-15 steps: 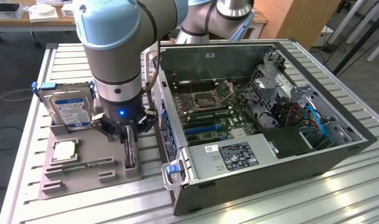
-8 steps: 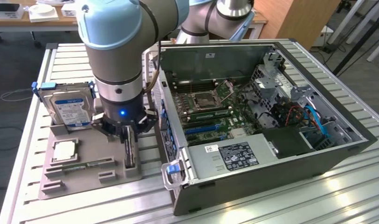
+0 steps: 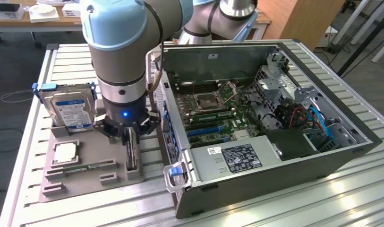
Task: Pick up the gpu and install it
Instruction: 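Pick up the gpu and move the gpu toward the slot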
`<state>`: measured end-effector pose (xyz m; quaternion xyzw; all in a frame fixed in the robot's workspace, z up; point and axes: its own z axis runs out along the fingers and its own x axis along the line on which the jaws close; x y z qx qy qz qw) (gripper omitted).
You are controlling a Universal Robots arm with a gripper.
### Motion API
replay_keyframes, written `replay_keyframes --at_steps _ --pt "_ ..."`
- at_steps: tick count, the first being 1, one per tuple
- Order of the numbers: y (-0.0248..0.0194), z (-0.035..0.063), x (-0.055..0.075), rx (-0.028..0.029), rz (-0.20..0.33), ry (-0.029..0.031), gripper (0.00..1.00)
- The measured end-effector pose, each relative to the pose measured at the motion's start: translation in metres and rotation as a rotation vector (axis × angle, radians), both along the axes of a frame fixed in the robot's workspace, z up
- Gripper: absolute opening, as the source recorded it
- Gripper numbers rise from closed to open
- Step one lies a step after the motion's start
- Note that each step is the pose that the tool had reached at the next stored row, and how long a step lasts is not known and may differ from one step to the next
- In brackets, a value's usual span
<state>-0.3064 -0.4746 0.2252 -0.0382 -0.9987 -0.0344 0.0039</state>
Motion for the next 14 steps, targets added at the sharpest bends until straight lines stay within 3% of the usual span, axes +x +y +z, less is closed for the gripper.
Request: replay_keyframes --at_steps 7,9,14 --pt "0.0 -0.0002 0.0006 -0.0002 0.0 0.005 0.36" --pt "0.0 -0.0002 0.0007 -0.0002 0.0 0.005 0.27" --pt "0.0 -0.0003 0.0007 -0.0001 0.0 0.005 0.27"
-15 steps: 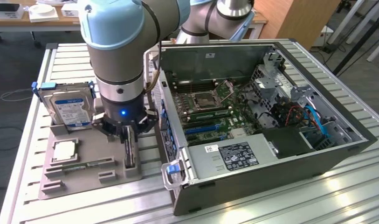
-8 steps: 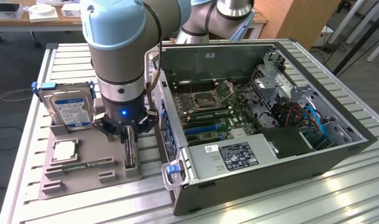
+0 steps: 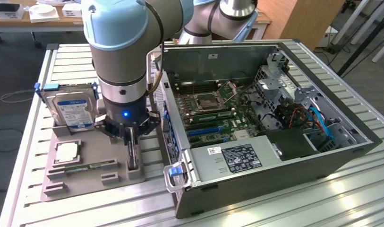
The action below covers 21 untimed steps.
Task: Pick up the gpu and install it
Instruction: 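Pick up the gpu and move the gpu toward the slot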
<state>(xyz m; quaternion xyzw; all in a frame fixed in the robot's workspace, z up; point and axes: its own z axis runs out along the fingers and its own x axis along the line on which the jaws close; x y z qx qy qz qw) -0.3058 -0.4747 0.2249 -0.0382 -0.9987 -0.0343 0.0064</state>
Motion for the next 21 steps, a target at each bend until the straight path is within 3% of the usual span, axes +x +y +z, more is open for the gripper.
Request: replay_keyframes --at_steps 11,21 --pt "0.0 0.0059 0.0 0.0048 0.002 0.0022 0.27" --pt "0.0 0.0285 0.0 0.0124 0.015 0.0046 0.27"
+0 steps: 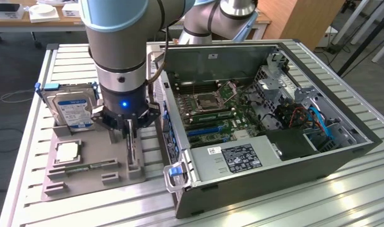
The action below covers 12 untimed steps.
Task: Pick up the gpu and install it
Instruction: 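Pick up the gpu and move the gpu toward the slot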
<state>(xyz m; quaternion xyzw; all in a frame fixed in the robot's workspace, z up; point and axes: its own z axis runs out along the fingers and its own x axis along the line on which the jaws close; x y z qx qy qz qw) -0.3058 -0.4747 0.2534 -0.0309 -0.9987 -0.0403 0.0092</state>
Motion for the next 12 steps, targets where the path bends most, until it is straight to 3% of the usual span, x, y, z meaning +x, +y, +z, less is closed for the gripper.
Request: replay_keyframes --at_steps 7,12 --pt "-0.0002 0.0217 0.0 0.0056 0.012 0.0004 0.27" --pt "-0.0002 0.0445 0.0 0.0057 0.016 0.0007 0.27"
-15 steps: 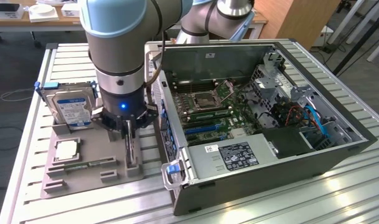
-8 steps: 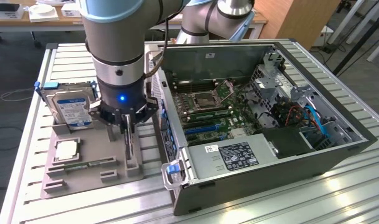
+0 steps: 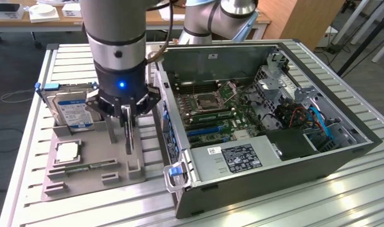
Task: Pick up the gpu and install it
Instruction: 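Pick up the gpu and move the gpu toward the slot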
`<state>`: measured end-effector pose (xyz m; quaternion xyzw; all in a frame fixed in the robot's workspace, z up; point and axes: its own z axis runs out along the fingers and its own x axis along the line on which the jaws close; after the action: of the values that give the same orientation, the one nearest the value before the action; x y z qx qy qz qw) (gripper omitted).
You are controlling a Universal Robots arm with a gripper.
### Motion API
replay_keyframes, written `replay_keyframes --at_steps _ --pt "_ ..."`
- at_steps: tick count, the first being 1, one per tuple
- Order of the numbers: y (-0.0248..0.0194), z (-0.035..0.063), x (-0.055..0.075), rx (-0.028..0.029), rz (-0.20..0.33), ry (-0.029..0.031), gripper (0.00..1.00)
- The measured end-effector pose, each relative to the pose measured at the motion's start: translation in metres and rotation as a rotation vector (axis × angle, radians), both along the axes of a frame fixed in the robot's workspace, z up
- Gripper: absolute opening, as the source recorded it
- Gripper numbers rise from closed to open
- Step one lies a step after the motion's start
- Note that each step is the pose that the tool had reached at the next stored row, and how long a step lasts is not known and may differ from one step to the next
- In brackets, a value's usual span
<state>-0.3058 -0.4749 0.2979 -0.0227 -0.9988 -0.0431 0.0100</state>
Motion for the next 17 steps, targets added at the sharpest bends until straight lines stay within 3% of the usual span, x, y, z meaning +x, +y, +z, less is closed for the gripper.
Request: replay_keyframes --at_steps 7,17 --pt "0.0 0.0309 0.001 0.0001 0.0 0.0027 0.27" --pt "0.0 0.0649 0.013 0.0 0.0 0.0143 0.27"
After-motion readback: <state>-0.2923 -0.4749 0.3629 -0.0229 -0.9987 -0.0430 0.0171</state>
